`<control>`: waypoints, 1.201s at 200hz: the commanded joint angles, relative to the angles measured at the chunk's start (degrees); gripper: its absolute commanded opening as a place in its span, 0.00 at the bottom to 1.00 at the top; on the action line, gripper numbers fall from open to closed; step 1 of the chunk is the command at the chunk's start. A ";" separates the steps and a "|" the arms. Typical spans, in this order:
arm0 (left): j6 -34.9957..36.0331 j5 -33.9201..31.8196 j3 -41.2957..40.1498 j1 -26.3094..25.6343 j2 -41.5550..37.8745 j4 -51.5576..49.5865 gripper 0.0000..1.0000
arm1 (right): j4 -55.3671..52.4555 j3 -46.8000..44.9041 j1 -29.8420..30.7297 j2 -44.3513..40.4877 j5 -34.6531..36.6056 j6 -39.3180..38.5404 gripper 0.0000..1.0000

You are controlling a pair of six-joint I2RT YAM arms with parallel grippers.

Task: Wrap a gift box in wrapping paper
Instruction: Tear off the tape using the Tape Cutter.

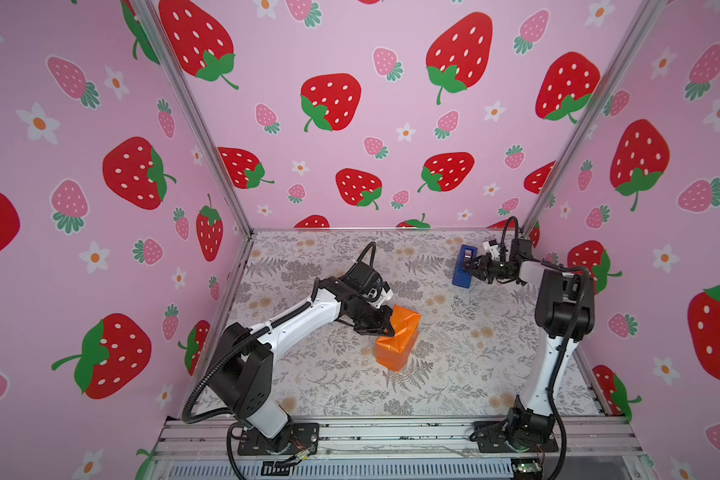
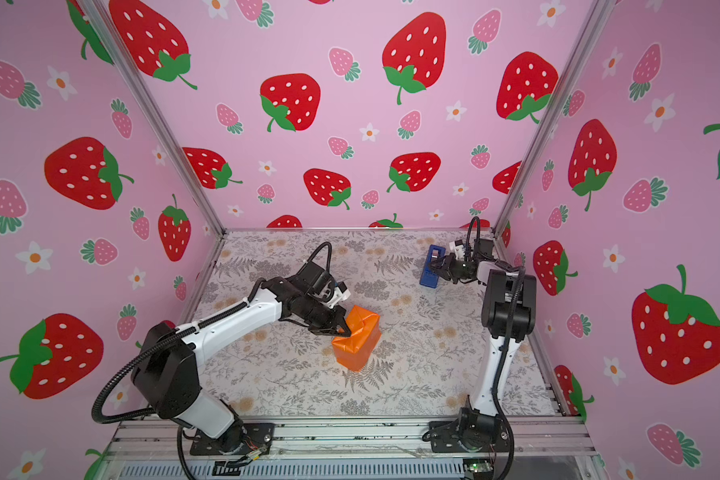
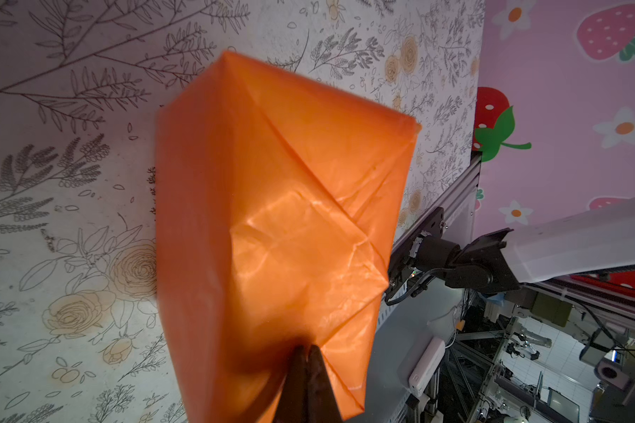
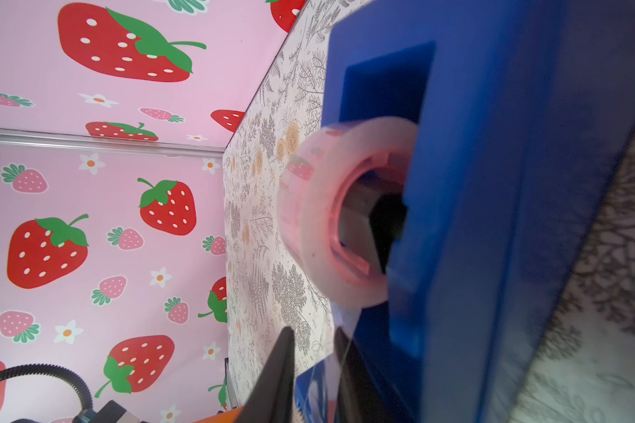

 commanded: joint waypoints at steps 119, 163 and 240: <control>0.32 -3.92 -0.85 -0.24 2.15 -2.63 0.00 | 1.83 -8.53 0.47 -12.16 -0.92 4.88 0.00; 0.36 -3.76 -1.09 -0.24 2.36 -2.35 0.00 | 0.26 -14.78 1.92 -13.29 -0.68 2.20 0.00; 0.35 -3.79 -1.29 -0.22 2.36 -2.63 0.00 | -8.74 -14.27 3.03 -9.88 17.54 -4.71 0.00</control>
